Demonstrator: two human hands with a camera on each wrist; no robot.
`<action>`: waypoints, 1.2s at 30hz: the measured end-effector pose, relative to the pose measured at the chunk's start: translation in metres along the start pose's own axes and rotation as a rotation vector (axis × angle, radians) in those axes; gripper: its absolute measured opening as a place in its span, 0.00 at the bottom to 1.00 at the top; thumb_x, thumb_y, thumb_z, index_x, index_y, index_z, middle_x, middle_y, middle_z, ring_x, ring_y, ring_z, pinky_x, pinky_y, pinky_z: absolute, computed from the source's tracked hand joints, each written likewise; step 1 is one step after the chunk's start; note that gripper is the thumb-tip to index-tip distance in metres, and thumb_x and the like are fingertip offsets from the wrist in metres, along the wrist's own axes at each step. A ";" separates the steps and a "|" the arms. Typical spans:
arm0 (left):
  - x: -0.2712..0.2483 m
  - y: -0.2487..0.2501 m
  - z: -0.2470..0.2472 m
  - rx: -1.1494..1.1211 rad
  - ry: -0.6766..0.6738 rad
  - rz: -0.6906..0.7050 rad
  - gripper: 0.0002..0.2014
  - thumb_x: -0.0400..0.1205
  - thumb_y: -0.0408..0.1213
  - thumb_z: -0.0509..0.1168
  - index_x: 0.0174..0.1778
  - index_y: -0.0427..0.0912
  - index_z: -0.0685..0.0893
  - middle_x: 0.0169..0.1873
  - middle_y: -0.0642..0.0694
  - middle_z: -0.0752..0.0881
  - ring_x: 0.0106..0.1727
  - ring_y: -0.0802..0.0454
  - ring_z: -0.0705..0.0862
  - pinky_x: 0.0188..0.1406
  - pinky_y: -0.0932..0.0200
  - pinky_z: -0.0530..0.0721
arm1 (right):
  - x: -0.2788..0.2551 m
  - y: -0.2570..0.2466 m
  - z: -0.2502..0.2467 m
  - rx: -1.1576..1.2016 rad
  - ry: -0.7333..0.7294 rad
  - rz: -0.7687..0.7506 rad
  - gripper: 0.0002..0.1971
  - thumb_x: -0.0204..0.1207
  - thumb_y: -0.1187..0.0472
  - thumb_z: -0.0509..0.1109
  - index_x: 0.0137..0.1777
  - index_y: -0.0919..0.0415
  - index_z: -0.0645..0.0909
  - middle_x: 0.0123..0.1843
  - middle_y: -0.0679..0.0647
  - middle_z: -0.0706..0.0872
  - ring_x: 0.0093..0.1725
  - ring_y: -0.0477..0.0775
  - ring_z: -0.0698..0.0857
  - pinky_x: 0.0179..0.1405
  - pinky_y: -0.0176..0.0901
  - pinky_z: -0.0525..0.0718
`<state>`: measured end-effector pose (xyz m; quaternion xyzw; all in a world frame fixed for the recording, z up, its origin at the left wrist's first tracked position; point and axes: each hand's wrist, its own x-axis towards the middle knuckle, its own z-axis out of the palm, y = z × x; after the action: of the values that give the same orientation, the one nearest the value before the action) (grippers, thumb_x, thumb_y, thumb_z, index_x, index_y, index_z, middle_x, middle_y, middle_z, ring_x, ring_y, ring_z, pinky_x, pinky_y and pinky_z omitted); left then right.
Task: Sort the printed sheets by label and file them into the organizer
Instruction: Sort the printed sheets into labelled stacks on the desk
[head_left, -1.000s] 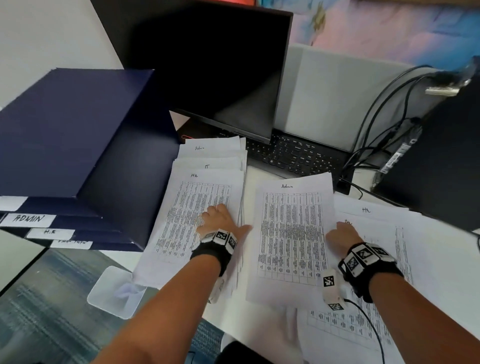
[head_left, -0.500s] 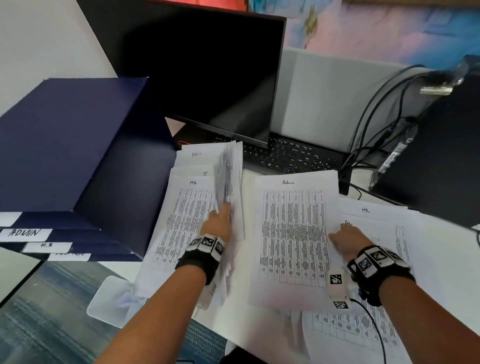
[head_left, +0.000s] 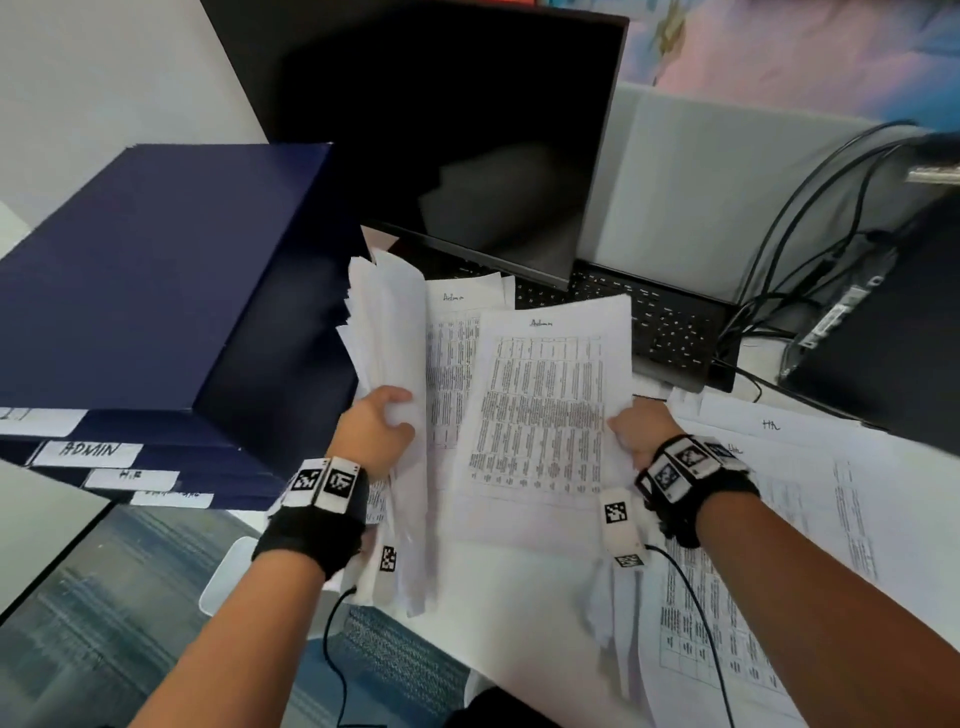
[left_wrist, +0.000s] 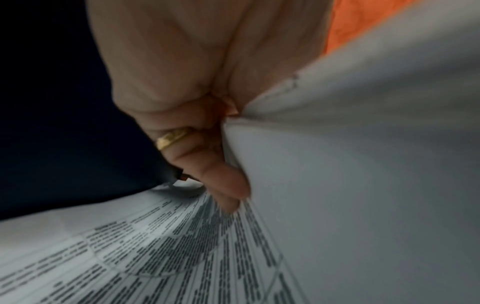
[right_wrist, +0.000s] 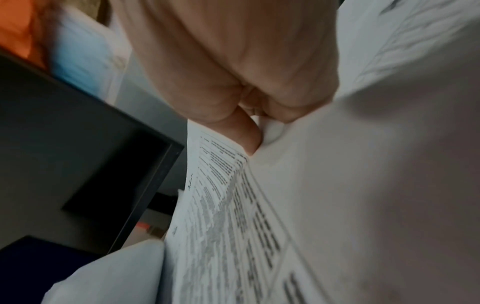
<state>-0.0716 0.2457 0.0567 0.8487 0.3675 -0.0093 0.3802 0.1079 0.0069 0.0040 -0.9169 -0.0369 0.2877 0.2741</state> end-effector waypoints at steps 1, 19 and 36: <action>0.000 -0.002 -0.005 -0.012 0.008 0.006 0.18 0.77 0.30 0.62 0.62 0.50 0.80 0.42 0.44 0.83 0.28 0.51 0.79 0.23 0.65 0.77 | 0.006 -0.012 0.005 0.253 0.016 0.082 0.16 0.83 0.64 0.56 0.68 0.63 0.77 0.71 0.59 0.79 0.70 0.60 0.77 0.66 0.45 0.76; -0.001 -0.007 -0.022 -0.096 -0.041 0.036 0.18 0.77 0.30 0.62 0.60 0.54 0.80 0.24 0.49 0.78 0.13 0.57 0.74 0.16 0.62 0.78 | 0.003 -0.066 0.059 0.277 -0.145 0.001 0.09 0.78 0.68 0.66 0.38 0.57 0.78 0.46 0.60 0.81 0.49 0.58 0.82 0.60 0.55 0.85; 0.000 0.022 0.070 0.250 -0.337 0.190 0.32 0.82 0.37 0.60 0.81 0.54 0.56 0.70 0.40 0.77 0.58 0.42 0.84 0.58 0.53 0.82 | -0.012 -0.015 0.029 0.674 0.020 0.022 0.10 0.75 0.71 0.68 0.55 0.63 0.80 0.37 0.56 0.84 0.33 0.52 0.83 0.33 0.40 0.84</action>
<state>-0.0393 0.1903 0.0215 0.9065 0.2135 -0.1605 0.3271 0.0835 0.0306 -0.0020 -0.7777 0.0728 0.2775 0.5593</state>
